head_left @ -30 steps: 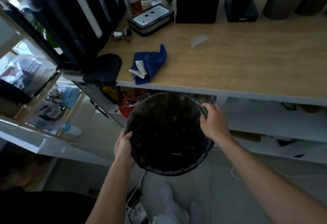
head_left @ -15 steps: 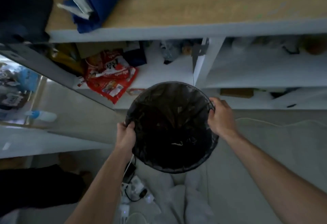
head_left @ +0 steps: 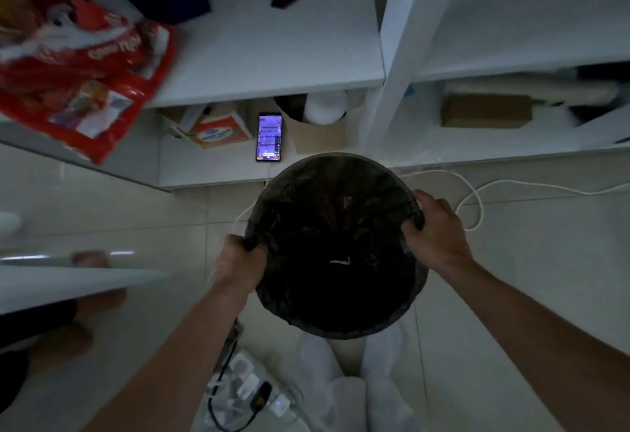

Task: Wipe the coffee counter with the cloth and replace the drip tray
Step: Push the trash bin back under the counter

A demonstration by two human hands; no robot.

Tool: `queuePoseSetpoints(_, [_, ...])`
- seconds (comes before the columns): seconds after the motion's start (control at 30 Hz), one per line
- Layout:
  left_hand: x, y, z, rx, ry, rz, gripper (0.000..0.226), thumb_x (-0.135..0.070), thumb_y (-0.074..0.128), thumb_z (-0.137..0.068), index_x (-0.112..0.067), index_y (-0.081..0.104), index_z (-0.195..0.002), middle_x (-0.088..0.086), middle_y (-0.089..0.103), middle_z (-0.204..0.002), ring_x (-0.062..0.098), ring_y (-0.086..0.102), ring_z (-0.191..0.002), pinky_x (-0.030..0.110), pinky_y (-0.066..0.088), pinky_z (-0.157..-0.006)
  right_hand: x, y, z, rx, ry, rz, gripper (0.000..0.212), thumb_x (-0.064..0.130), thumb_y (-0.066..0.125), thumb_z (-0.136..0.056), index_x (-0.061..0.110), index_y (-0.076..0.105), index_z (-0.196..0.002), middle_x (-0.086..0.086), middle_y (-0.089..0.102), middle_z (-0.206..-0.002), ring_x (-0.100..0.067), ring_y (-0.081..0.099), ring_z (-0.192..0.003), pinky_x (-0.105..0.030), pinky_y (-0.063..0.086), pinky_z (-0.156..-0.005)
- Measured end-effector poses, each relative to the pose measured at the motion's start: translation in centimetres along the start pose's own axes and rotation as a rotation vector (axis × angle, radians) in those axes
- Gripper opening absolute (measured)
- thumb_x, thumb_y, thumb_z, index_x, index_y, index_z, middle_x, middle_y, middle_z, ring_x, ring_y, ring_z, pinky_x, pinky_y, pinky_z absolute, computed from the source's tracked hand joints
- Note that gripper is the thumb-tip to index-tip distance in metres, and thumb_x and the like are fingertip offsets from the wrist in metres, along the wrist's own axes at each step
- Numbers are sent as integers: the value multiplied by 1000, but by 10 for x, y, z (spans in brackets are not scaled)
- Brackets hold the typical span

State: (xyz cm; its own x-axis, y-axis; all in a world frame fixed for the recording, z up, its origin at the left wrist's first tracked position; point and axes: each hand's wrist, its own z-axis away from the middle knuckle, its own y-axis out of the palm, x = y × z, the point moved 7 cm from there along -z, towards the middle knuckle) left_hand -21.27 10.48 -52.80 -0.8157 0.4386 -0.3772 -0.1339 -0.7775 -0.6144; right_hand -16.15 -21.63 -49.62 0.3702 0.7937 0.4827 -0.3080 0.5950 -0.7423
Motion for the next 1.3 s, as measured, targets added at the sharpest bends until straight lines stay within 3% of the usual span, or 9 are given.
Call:
queuePoseSetpoints(0.17, [6, 36, -50, -7, 64, -115, 13, -7, 51, -78, 4, 57, -78, 16, 58, -72, 31, 60, -67, 24, 32, -43, -25, 34, -35, 29, 29, -14, 57, 17, 53, -83, 27, 37, -137, -13, 44, -111, -37, 51, -104, -35, 40, -84])
queuePoseSetpoints(0.33, [-1, 54, -76, -71, 106, -163, 12, -5, 51, -81, 3, 60, -79, 16, 56, -67, 26, 52, -56, 26, 30, -41, -38, 53, -57, 35, 51, -55, 59, 16, 55, -82, 30, 36, -136, -9, 41, -108, -37, 50, -106, -37, 41, -89])
queuePoseSetpoints(0.57, [-5, 66, -94, -36, 61, 43, 20, -6, 53, -79, -5, 47, -60, 9, 48, -60, 25, 49, -56, 24, 31, -48, -40, 60, -68, 41, 32, -49, 61, 16, 54, -81, 26, 34, -138, -16, 43, -118, -40, 51, -104, -38, 42, -87])
queuePoseSetpoints(0.7, [-13, 62, -84, -12, 35, 89, 13, -16, 60, -82, -12, 59, -69, 14, 63, -76, 30, 61, -74, 33, 47, -61, -36, 59, -63, 133, 54, 7, 63, 21, 52, -84, 26, 26, -141, -17, 41, -123, -41, 51, -107, -40, 43, -86])
queuePoseSetpoints(0.8, [-27, 54, -65, -48, 24, 120, 6, -16, 63, -85, -12, 58, -84, 7, 57, -83, 30, 56, -92, 30, 40, -75, -28, 51, -55, 160, 76, 33, 61, 23, 52, -84, 26, 29, -140, -15, 40, -125, -40, 51, -107, -39, 43, -87])
queuePoseSetpoints(0.9, [-36, 42, -49, -97, 16, 161, 51, -18, 67, -81, -4, 51, -127, 15, 62, -117, 32, 57, -113, 30, 41, -89, -11, 33, -42, 186, 79, 36, 54, 24, 52, -85, 21, 36, -136, -14, 41, -124, -37, 52, -108, -35, 43, -87])
queuePoseSetpoints(1.0, [-56, 29, -20, -30, 35, 223, 41, -19, 68, -68, -16, 58, -107, 13, 67, -96, 34, 65, -97, 38, 51, -88, 14, 1, -27, 192, 64, 45, 45, 24, 51, -86, 15, 45, -130, -16, 52, -120, -34, 54, -108, -31, 43, -84])
queuePoseSetpoints(1.13, [-95, 0, 32, 34, 91, 306, 7, -18, 65, -71, -13, 69, -75, -2, 61, -48, 24, 58, -52, 34, 48, -61, 60, -58, 0, 107, 18, 67, 22, 21, 46, -91, 11, 65, -95, -14, 68, -100, -29, 63, -93, -24, 41, -70])
queuePoseSetpoints(1.3, [-153, -52, 116, 41, 194, 375, 36, -35, 65, -79, -15, 60, -49, 0, 55, -43, 20, 50, -49, 29, 39, -56, 124, -126, 42, 41, -20, 64, 34, 33, 43, -92, 10, 67, -85, -14, 69, -96, -31, 63, -91, -25, 45, -73])
